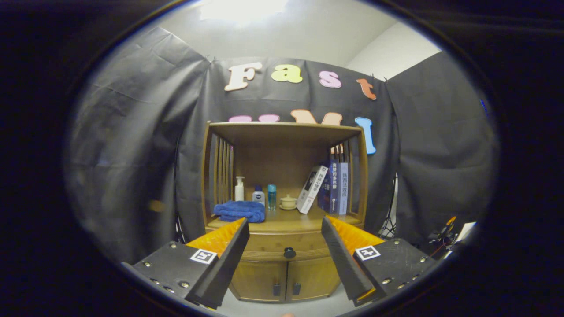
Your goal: Pull open the drawer, take out the items inside it, and place them on the countertop above the cabinet.
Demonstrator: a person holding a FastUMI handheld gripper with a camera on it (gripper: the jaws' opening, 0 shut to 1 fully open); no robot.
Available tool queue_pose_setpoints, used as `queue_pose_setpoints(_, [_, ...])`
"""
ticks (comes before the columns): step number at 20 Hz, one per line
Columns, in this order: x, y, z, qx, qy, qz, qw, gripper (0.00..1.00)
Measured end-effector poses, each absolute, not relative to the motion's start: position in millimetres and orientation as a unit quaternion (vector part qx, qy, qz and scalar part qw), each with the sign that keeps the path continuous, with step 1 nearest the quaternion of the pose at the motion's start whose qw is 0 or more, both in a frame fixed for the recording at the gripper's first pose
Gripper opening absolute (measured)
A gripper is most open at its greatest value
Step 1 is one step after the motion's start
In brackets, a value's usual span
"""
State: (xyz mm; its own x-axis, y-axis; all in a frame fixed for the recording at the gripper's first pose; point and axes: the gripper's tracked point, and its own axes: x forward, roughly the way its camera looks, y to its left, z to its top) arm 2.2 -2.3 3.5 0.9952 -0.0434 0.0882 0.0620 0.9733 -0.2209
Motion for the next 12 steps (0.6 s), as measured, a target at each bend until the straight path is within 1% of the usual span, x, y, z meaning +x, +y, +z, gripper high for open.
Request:
queue_pose_setpoints(3, [20, -11, -18, -0.111, -0.026, -0.027, 0.993, 0.99])
queue_pose_setpoints(7, [61, -28, -55, -0.137, 0.003, -0.033, 0.99, 0.99])
queue_pose_setpoints(12, [108, -39, -100, -0.128, 0.036, -0.029, 0.991, 0.99])
